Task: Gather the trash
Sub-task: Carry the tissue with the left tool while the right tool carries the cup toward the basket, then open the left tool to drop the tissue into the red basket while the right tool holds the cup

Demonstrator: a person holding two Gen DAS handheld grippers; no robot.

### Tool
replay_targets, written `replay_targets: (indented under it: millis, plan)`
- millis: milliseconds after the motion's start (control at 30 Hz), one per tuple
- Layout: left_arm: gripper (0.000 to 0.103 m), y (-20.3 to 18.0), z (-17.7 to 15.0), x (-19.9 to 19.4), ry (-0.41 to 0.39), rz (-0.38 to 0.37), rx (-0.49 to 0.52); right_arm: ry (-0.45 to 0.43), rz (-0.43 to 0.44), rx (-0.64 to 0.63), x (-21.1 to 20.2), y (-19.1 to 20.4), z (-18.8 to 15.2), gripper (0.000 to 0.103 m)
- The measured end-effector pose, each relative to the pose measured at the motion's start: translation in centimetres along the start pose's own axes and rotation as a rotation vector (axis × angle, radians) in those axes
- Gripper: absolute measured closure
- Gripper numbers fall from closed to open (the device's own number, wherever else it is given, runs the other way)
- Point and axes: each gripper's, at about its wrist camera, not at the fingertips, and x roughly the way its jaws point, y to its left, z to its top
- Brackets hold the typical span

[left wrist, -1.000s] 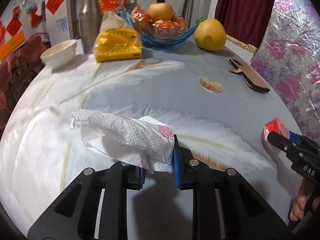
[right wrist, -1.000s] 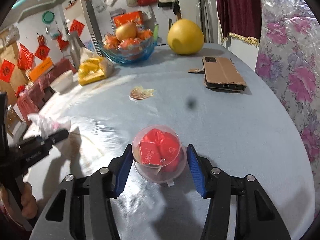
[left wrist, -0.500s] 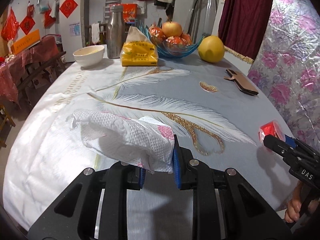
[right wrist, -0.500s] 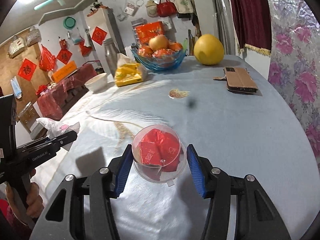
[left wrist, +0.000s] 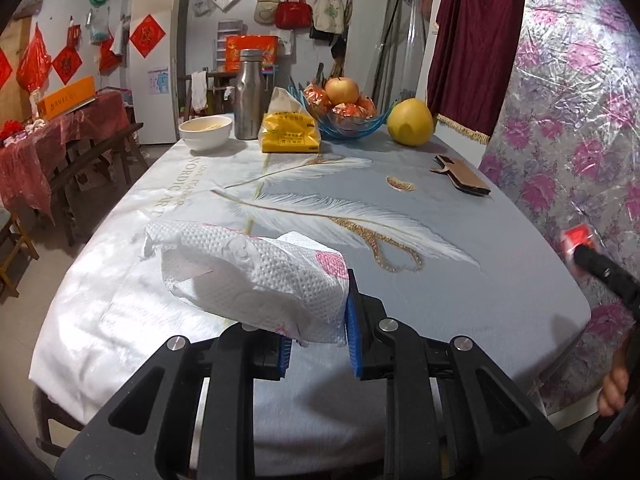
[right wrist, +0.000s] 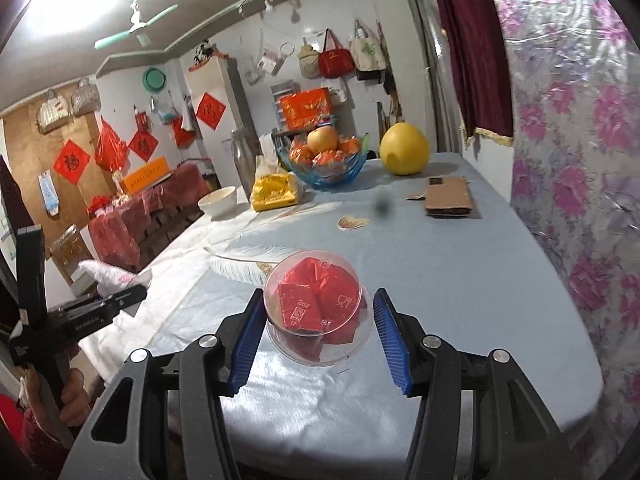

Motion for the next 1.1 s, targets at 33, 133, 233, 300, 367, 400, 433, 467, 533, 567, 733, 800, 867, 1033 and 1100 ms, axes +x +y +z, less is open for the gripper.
replay_targets:
  millis: [33,133,233,300,367,400,433,467,533,567,733,800,867,1033,1100]
  plan:
    - [0.079,0.2,-0.3,-0.3,0.000,0.003,-0.003,-0.003,0.005,0.002,-0.3,0.0,0.0,0.049]
    - [0.079,1.1,-1.0,-1.3,-0.008,0.022,-0.015,0.005,0.038,0.004,-0.5,0.4,-0.2,0.049]
    - [0.079,2.6,-1.7,-2.4,-0.014,0.040,-0.042,0.028,0.068,-0.011,0.3,1.5,-0.5,0.049]
    - [0.079,3.8,-2.3,-3.2,-0.020,0.062,-0.059,0.043,0.082,-0.027,0.7,2.5,-0.7,0.049]
    - [0.079,5.2,-2.9,-4.1,-0.026,0.087,-0.076,0.057,0.102,-0.040,1.1,3.6,-0.9,0.049]
    - [0.079,5.7,-3.2,-4.5,-0.028,0.097,-0.082,0.065,0.116,-0.047,1.3,4.2,-1.0,0.049]
    - [0.079,6.5,-3.6,-4.9,-0.030,0.112,-0.092,0.072,0.128,-0.053,1.4,4.8,-1.1,0.049]
    - [0.079,7.3,-3.9,-5.4,-0.031,0.127,-0.102,0.082,0.144,-0.066,1.5,5.6,-1.3,0.049]
    - [0.079,8.6,-4.6,-6.1,-0.033,0.152,-0.118,0.096,0.166,-0.095,1.8,7.4,-1.5,0.049]
    - [0.079,9.4,-4.9,-6.6,-0.034,0.165,-0.128,0.102,0.175,-0.112,1.9,8.4,-1.7,0.049]
    - [0.079,13.9,-6.9,-8.9,-0.043,0.223,-0.188,0.142,0.239,-0.190,2.6,13.5,-2.4,0.049]
    - [0.079,15.5,-7.7,-9.6,-0.044,0.242,-0.205,0.167,0.276,-0.224,3.0,15.9,-2.9,0.049]
    - [0.079,16.9,-8.6,-10.3,-0.038,0.260,-0.220,0.193,0.310,-0.255,3.4,18.1,-3.4,0.049]
    - [0.079,20.7,-11.8,-11.1,0.021,0.307,-0.256,0.279,0.407,-0.340,4.7,24.2,-5.6,0.049]
    - [0.079,22.1,-13.6,-11.0,0.059,0.320,-0.276,0.317,0.441,-0.374,5.2,26.5,-6.8,0.049]
